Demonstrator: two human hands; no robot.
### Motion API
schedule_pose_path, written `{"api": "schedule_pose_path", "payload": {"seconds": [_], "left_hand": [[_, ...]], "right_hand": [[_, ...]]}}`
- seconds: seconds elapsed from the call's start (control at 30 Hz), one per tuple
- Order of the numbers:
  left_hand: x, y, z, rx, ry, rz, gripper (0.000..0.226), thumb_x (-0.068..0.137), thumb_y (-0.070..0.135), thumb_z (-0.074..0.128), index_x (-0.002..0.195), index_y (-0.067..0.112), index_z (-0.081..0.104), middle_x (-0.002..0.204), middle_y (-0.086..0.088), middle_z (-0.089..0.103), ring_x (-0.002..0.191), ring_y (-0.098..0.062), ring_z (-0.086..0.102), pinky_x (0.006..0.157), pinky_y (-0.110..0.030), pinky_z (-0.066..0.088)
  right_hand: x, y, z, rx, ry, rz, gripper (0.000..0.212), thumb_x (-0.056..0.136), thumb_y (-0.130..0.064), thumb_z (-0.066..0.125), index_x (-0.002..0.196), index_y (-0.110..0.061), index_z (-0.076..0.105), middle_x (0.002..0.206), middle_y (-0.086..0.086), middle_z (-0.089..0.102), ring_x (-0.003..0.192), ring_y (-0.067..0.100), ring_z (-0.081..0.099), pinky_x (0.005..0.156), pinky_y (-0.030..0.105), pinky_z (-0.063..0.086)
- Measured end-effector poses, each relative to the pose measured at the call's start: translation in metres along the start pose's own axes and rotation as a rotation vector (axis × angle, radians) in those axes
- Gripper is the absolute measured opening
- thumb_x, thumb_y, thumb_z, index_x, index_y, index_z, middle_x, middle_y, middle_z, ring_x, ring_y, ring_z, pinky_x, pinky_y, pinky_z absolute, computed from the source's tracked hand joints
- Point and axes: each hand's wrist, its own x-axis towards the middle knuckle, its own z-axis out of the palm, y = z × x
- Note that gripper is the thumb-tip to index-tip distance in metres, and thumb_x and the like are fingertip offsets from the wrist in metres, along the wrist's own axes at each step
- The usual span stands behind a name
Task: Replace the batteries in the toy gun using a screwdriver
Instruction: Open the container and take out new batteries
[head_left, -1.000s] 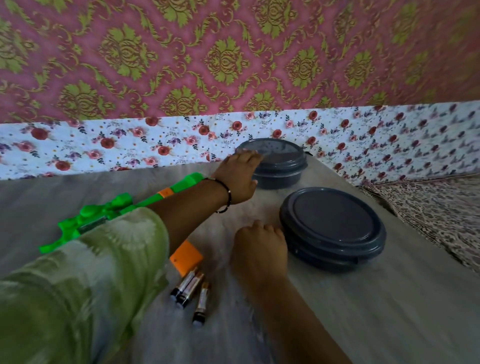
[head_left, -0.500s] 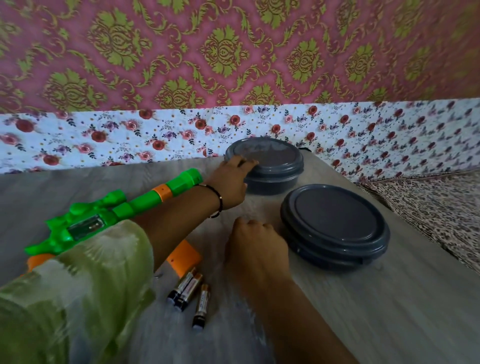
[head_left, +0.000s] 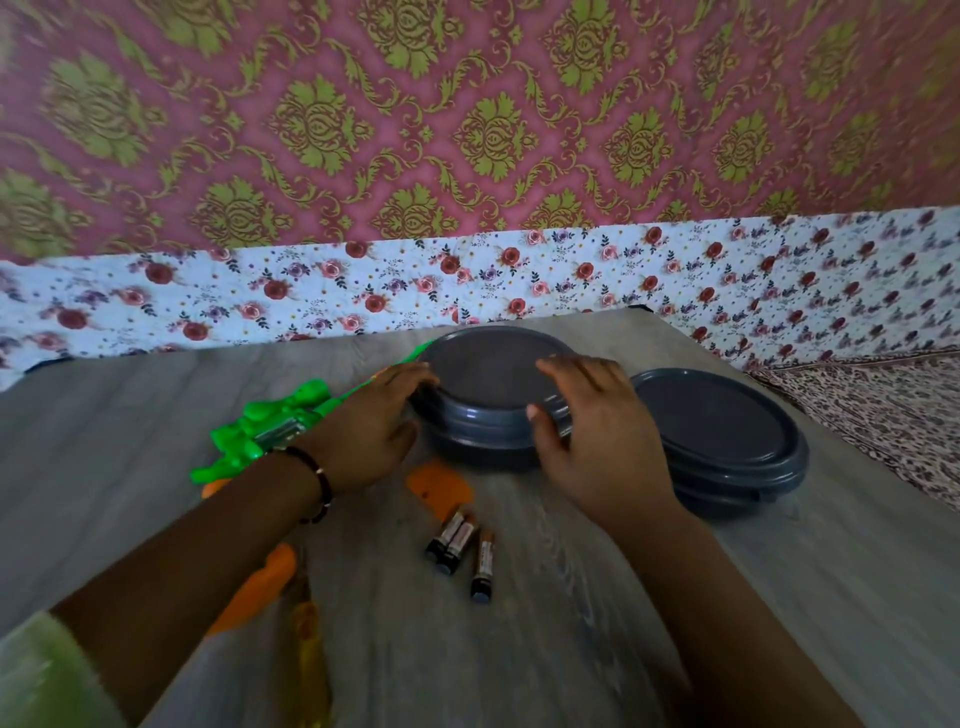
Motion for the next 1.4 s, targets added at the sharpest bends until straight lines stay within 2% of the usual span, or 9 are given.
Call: {"api": "schedule_pose_path", "payload": {"seconds": [0.23,0.4,0.6,0.7,0.8,0.97,1.17,1.27,1.4], "left_hand": [[-0.033,-0.004,0.001,-0.169,0.108,-0.116,0.078,0.075,0.049,0.050,0.143,0.011,0.042,0.144,-0.014,0.047,0.135,-0.026,0.044,0.114,-0.031,0.033],[-0.036,0.003,0.006,-0.194,0.087,-0.158,0.083,0.087,0.019,0.072,0.153,0.014,0.022,0.155,-0.009,0.036,0.142,-0.024,0.037,0.116,-0.032,0.030],[-0.032,0.013,0.011,-0.279,0.141,-0.143,0.097,0.077,0.019,0.079,0.154,0.016,0.020,0.150,-0.005,0.044,0.137,-0.023,0.044,0.106,-0.020,0.032],[-0.029,0.011,0.019,-0.276,0.156,-0.173,0.104,0.074,0.023,0.083,0.154,0.018,0.017,0.149,-0.007,0.046,0.134,-0.026,0.048,0.106,-0.029,0.038],[-0.027,0.010,0.022,-0.317,0.146,-0.213,0.112,0.071,0.025,0.086,0.155,0.020,0.011,0.146,-0.006,0.050,0.132,-0.025,0.050,0.103,-0.024,0.038],[-0.023,0.010,0.024,-0.356,0.154,-0.231,0.120,0.069,0.025,0.088,0.156,0.017,0.006,0.148,-0.004,0.049,0.134,-0.021,0.049,0.094,-0.014,0.033],[-0.024,0.005,0.029,-0.372,0.211,-0.208,0.116,0.068,0.028,0.088,0.155,0.013,0.012,0.149,-0.005,0.047,0.135,-0.022,0.048,0.099,-0.018,0.034],[-0.022,0.004,0.029,-0.366,0.212,-0.207,0.116,0.069,0.029,0.087,0.155,0.013,0.012,0.148,-0.006,0.048,0.134,-0.022,0.049,0.102,-0.022,0.037],[-0.021,0.003,0.031,-0.362,0.216,-0.208,0.118,0.068,0.029,0.088,0.156,0.014,0.010,0.150,-0.007,0.046,0.135,-0.023,0.047,0.105,-0.024,0.037]], "right_hand": [[-0.007,0.001,0.023,-0.093,-0.324,-0.072,0.086,0.076,-0.070,0.022,0.141,-0.015,0.036,0.150,0.007,0.034,0.139,0.025,0.028,0.115,0.040,0.017],[-0.009,-0.007,0.027,-0.128,-0.329,-0.092,0.090,0.073,-0.074,0.022,0.143,-0.018,0.032,0.152,0.003,0.029,0.141,0.023,0.023,0.115,0.041,0.008],[-0.002,-0.021,0.024,-0.104,-0.347,-0.088,0.076,0.081,-0.061,0.052,0.138,-0.012,0.041,0.146,0.010,0.041,0.136,0.027,0.034,0.115,0.038,0.017],[0.010,-0.028,0.013,-0.230,-0.471,-0.157,0.070,0.083,-0.055,0.056,0.137,-0.014,0.040,0.145,0.007,0.041,0.133,0.024,0.037,0.110,0.034,0.027],[0.029,-0.034,0.001,-0.320,-0.569,-0.248,0.053,0.079,-0.051,0.063,0.115,-0.013,0.056,0.117,0.006,0.060,0.106,0.023,0.056,0.083,0.032,0.045],[0.052,-0.049,-0.009,-0.393,-0.687,-0.364,0.041,0.071,-0.047,0.073,0.075,-0.014,0.050,0.063,-0.004,0.041,0.072,0.019,0.049,0.060,0.029,0.032],[0.073,-0.049,-0.014,-0.269,-0.684,-0.370,0.036,0.077,-0.048,0.067,0.092,-0.015,0.067,0.084,0.002,0.067,0.079,0.018,0.060,0.076,0.032,0.050],[0.066,-0.049,-0.012,-0.426,-0.726,-0.473,0.058,0.071,-0.063,0.064,0.099,-0.012,0.063,0.093,0.005,0.060,0.082,0.020,0.057,0.072,0.031,0.047],[0.057,-0.051,-0.002,-0.483,-0.687,-0.523,0.051,0.075,-0.055,0.063,0.103,-0.013,0.057,0.100,0.007,0.056,0.089,0.024,0.056,0.074,0.032,0.043]]}}
